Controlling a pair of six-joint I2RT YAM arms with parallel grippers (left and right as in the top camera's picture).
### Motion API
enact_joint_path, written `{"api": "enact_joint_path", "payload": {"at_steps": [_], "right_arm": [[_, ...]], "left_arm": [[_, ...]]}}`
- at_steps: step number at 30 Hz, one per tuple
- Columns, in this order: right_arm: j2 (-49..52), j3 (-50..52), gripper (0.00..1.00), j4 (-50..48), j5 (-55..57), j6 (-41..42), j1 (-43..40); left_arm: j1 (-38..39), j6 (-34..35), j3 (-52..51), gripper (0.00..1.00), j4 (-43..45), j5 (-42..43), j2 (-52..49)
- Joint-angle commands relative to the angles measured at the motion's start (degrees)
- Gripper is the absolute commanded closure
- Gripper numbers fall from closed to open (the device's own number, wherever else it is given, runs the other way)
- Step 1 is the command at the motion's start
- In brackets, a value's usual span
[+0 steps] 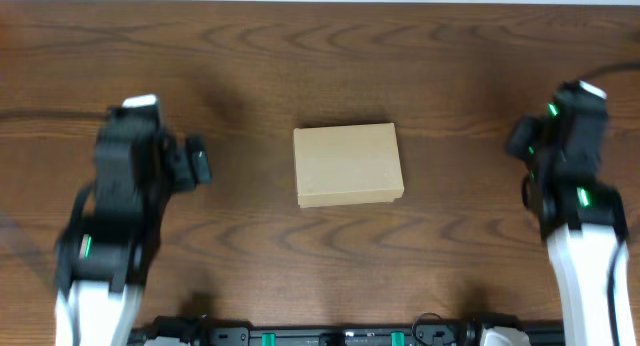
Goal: Pack container
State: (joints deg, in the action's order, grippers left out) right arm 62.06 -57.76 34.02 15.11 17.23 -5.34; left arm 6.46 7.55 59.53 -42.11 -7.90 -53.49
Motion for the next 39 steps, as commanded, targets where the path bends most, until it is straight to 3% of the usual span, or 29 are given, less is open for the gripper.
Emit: {"api": "enact_joint_path", "payload": {"at_steps": [1, 8, 14, 18, 26, 33, 35, 39], "right_arm": [[-10.2, 5.0, 0.93, 0.3, 1.1, -0.8, -0.2], [-31.0, 15.0, 0.65, 7.6, -3.6, -6.6, -0.2], [-40.4, 17.2, 0.57, 14.9, -5.1, -3.8, -0.2], [-41.2, 17.6, 0.55, 19.5, -5.2, -1.6, -0.2], [-41.2, 21.4, 0.53, 17.7, -5.2, 0.8, 0.1], [-41.0, 22.0, 0.5, 14.6, -5.7, -4.7, 0.1], [-40.6, 22.2, 0.41, 14.3, -6.0, -4.7, 0.1], [-39.1, 23.3, 0.37, 13.8, -7.1, -4.7, 0.1]], "left_arm": [[1.7, 1.0, -5.0, 0.03, -0.6, -4.5, 9.2], [1.8, 1.3, -16.0, 0.05, -1.7, -4.6, 27.1], [1.8, 8.1, -18.6, 0.05, -4.7, -4.7, 34.8], [1.8, 8.3, -20.4, 0.05, -7.2, -4.7, 35.2], [1.8, 8.9, -21.0, 0.05, -5.2, -5.8, 35.2], [1.8, 9.2, -21.0, 0.05, -6.9, -7.7, 35.2], [1.8, 9.2, -21.0, 0.05, -7.7, -7.7, 35.2], [1.8, 9.2, -21.0, 0.05, -9.2, -7.7, 35.2]]}}
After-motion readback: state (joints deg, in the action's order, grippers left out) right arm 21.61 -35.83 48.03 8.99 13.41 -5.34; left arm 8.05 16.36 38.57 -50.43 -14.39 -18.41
